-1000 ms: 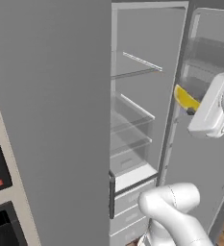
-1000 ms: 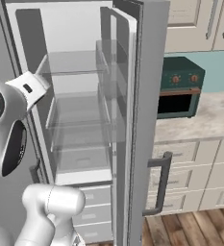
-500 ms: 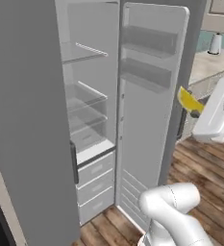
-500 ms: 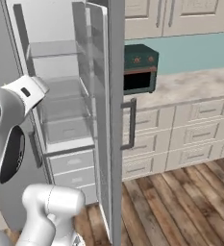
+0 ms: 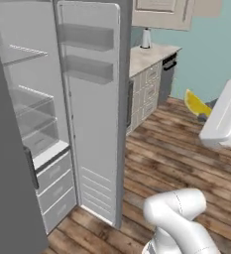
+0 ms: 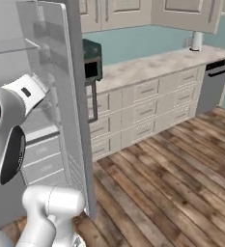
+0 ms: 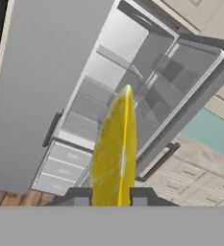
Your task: There is a bowl on the dining counter. Grab a lemon wedge from the fridge and place it in the bowl. Then get the liquor bottle and glass cup from the cabinet and place them next to the bowl.
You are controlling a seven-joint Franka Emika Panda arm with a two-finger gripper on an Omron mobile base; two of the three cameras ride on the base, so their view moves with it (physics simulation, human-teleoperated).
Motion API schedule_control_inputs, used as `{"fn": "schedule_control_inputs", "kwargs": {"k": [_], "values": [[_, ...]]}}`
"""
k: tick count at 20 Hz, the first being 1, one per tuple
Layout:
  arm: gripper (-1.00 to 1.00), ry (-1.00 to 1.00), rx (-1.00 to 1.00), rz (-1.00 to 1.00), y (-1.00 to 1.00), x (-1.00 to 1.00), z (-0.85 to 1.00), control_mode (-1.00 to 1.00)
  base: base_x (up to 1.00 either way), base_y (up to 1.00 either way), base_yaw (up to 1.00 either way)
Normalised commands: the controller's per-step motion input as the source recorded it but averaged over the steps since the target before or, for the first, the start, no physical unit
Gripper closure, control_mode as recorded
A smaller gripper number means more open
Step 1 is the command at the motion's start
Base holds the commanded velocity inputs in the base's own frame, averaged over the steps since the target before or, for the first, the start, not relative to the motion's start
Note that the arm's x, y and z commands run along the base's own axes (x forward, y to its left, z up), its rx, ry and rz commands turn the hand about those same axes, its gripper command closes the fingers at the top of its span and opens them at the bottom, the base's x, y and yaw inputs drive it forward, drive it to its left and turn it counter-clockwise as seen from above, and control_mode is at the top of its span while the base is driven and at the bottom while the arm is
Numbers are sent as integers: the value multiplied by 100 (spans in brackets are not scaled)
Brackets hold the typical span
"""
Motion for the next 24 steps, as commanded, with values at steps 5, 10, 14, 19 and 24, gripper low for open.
{"fn": "schedule_control_inputs", "kwargs": {"k": [5, 10, 14, 19, 24], "values": [[100, 0, 0, 0, 0, 0, 0, 100, -44, 0, -60], [100, 0, 0, 0, 0, 0, 0, 100, -1, -2, -67], [100, 0, 0, 0, 0, 0, 0, 100, 26, -2, -66], [100, 0, 0, 0, 0, 0, 0, 100, 50, 0, -61], [100, 0, 0, 0, 0, 0, 0, 100, 71, 0, -55]]}}
